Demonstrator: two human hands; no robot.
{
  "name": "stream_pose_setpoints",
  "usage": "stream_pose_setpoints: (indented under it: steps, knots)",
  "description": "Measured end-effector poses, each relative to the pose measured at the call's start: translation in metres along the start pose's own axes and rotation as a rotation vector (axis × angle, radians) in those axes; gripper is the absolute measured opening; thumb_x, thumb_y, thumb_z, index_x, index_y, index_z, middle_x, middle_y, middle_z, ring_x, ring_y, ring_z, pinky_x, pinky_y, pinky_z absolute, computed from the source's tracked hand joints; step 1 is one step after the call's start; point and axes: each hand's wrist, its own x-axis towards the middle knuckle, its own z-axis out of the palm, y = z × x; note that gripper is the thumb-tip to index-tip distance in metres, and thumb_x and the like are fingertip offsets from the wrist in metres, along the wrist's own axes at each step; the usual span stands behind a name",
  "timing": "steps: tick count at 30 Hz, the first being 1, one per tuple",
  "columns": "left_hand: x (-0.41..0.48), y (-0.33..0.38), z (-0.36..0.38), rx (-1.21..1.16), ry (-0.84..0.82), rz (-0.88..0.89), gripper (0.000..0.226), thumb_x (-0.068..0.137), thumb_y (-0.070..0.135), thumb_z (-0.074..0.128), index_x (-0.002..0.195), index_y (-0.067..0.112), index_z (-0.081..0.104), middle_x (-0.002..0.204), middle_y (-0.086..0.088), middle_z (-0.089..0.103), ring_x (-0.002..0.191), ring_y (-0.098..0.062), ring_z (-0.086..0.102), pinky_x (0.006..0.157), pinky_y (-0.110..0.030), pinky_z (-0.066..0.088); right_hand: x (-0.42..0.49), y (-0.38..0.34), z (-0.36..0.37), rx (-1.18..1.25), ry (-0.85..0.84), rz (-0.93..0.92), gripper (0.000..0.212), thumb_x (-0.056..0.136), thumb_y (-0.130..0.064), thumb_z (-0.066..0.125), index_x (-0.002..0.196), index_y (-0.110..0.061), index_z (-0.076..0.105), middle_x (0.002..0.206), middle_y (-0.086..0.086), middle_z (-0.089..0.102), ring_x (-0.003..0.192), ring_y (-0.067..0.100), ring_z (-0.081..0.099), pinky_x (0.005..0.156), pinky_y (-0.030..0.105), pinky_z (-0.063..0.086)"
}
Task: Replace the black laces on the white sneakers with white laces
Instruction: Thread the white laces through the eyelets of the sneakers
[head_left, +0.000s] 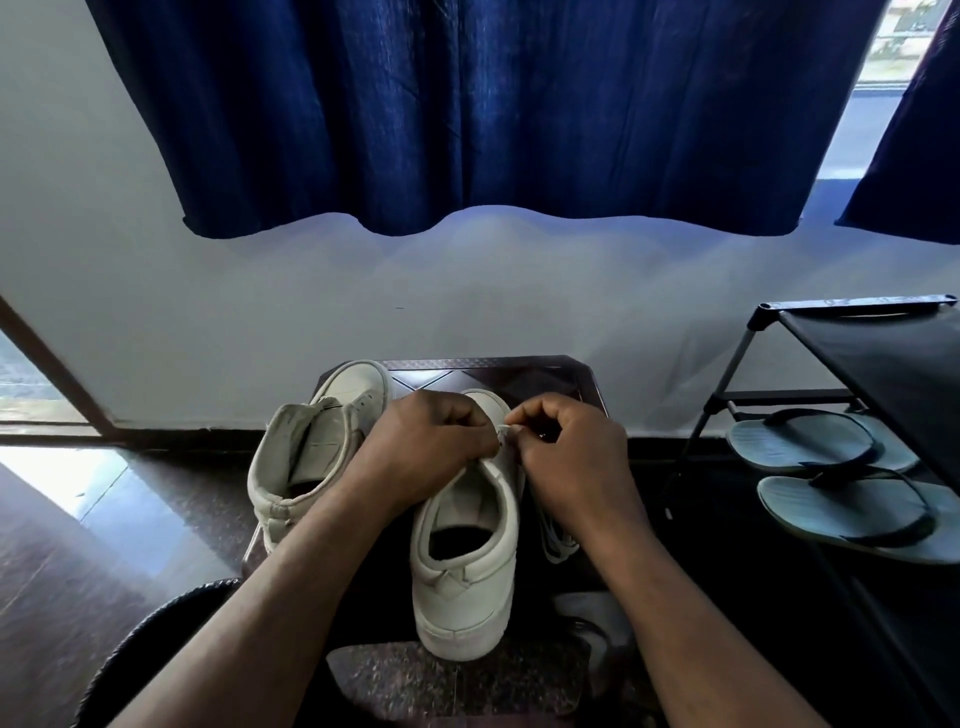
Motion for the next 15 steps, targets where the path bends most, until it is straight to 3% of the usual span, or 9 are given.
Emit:
stream_pose_setpoints:
  steps: [3, 8, 15]
  knots:
    - [-0.0009, 0.0013, 0.0017, -0.025, 0.017, -0.012, 0.008, 0.079, 0.027, 0.078, 0.075, 0.02, 0.076, 0.075, -0.004, 0.071, 0.063, -0.005, 0.054, 0.062, -0.024, 0.044, 0.0003, -0.0001, -0.0015, -0.025, -0.009, -0.004, 0.012, 0.083, -0.015, 0.075, 0.082, -0.027, 0.076, 0.073, -0.016, 0.071, 0.073, -0.002, 0.065, 0.066, 0.012, 0.048]
    - [-0.0007, 0.0019, 0.005, -0.044, 0.05, -0.032, 0.01, 0.078, 0.025, 0.078, 0.072, 0.018, 0.075, 0.056, 0.01, 0.059, 0.051, 0.0, 0.047, 0.049, -0.011, 0.038, 0.0006, -0.0007, -0.0069, -0.078, -0.019, 0.007, 0.002, 0.074, -0.026, 0.076, 0.075, -0.026, 0.074, 0.066, -0.017, 0.071, 0.066, 0.004, 0.066, 0.093, 0.038, 0.055]
    - [-0.0006, -0.0012, 0.005, -0.071, 0.081, -0.016, 0.014, 0.086, 0.013, 0.07, 0.077, 0.02, 0.079, 0.058, 0.019, 0.064, 0.053, 0.005, 0.052, 0.052, -0.009, 0.037, 0.0016, -0.0012, -0.0086, -0.091, -0.043, -0.011, 0.008, 0.075, -0.022, 0.071, 0.074, -0.028, 0.076, 0.068, -0.015, 0.072, 0.069, 0.007, 0.067, 0.084, 0.037, 0.057]
